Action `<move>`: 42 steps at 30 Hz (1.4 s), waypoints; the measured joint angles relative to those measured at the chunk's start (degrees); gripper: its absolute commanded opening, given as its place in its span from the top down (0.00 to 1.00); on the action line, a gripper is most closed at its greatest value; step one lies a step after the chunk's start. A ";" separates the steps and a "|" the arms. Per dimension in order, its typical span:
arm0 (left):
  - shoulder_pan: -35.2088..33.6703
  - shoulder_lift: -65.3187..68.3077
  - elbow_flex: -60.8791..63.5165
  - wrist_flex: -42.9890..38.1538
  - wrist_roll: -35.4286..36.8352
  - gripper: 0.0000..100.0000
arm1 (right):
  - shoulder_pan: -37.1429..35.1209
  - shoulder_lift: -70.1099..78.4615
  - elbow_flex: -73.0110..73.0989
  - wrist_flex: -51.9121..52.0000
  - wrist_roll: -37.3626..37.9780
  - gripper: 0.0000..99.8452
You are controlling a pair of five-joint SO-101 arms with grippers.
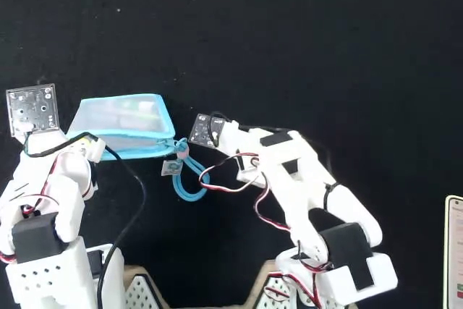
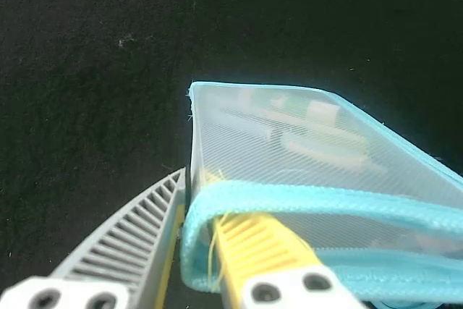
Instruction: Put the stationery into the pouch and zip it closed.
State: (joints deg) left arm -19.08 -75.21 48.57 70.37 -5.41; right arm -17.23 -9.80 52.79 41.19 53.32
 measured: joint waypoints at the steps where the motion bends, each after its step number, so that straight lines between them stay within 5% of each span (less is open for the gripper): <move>1: 0.00 0.00 0.00 0.00 0.00 0.97 | 0.00 -0.97 -0.18 1.58 -0.18 0.99; 9: 0.00 0.00 0.00 0.00 0.00 0.97 | 0.00 -15.56 -13.54 27.69 -18.90 0.99; 17: 0.00 0.00 0.00 0.00 0.00 0.97 | -9.32 -36.48 -15.65 31.03 -30.95 0.99; 22: 0.09 0.00 0.00 0.00 0.97 0.97 | -18.64 -45.54 -14.68 24.09 -39.38 0.99; 32: 15.74 0.00 0.00 1.05 1.76 0.97 | -27.43 -61.80 -3.43 9.14 -44.75 0.99; 42: 18.55 0.00 -0.09 2.81 1.76 0.97 | -31.12 -75.08 23.82 -23.03 -44.66 0.99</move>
State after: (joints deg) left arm -0.53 -75.21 48.48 73.19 -3.65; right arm -48.35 -84.88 76.62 18.15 8.66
